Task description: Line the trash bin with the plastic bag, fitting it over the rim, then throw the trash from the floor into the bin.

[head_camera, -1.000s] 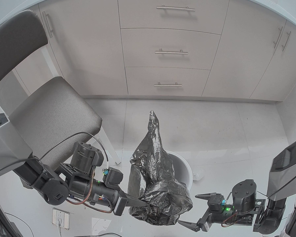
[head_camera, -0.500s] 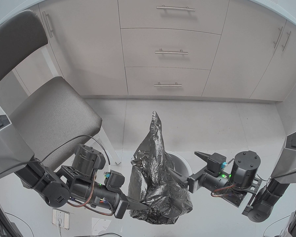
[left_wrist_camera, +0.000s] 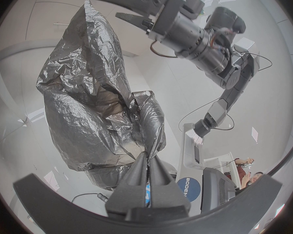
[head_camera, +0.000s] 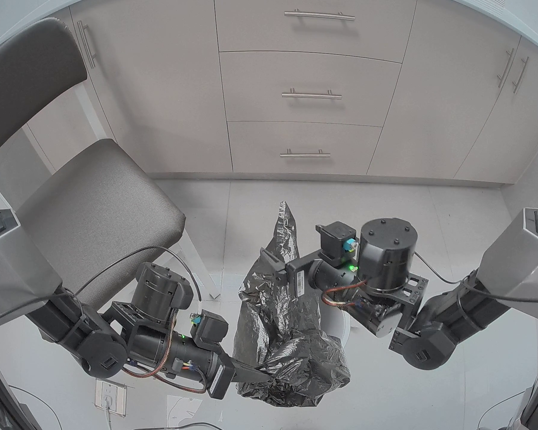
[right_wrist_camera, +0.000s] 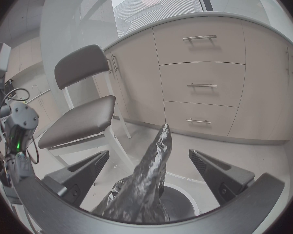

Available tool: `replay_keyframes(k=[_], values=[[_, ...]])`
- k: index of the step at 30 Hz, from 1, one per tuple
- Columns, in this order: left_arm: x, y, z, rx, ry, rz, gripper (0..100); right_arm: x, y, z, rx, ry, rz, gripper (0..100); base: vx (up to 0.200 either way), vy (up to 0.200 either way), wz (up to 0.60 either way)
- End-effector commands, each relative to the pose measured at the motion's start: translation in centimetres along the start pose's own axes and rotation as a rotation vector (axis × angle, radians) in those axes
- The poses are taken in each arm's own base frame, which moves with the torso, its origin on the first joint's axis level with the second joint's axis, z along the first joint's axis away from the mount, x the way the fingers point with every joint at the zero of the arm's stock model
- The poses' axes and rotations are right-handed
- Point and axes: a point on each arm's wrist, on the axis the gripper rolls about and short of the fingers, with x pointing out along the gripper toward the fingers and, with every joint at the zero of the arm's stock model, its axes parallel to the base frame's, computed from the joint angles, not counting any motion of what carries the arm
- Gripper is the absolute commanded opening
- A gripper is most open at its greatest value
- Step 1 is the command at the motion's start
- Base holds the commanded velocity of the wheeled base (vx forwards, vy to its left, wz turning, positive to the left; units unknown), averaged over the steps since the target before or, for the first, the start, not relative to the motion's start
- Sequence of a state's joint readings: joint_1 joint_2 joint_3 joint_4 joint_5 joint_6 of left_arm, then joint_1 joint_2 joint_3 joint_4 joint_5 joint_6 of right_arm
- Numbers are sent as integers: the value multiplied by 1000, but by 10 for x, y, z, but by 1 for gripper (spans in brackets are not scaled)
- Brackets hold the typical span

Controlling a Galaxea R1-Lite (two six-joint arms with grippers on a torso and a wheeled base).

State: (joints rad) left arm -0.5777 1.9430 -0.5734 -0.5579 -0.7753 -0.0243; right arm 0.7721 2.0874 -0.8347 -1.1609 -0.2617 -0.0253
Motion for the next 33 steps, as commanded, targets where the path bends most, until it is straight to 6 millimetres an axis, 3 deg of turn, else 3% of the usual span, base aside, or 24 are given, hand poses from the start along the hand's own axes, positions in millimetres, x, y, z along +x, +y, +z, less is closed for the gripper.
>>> replay_keyframes(k=[1, 8, 22, 23, 33], values=[[-2, -3, 2, 10, -8, -1, 0, 23, 2, 10, 1, -14, -26, 100, 0, 0, 0], [-2, -6, 1, 15, -7, -7, 0, 44, -7, 0, 1, 6, -62, 100, 0, 0, 0], [-2, -5, 1, 14, -6, -7, 0, 32, -10, -9, -8, 58, -62, 100, 0, 0, 0], [-2, -5, 0, 13, -5, -7, 0, 31, -10, -11, -9, 62, -61, 0, 0, 0, 0], [-2, -5, 0, 12, -3, -7, 0, 32, -11, -12, 0, 64, -64, 0, 0, 0, 0]])
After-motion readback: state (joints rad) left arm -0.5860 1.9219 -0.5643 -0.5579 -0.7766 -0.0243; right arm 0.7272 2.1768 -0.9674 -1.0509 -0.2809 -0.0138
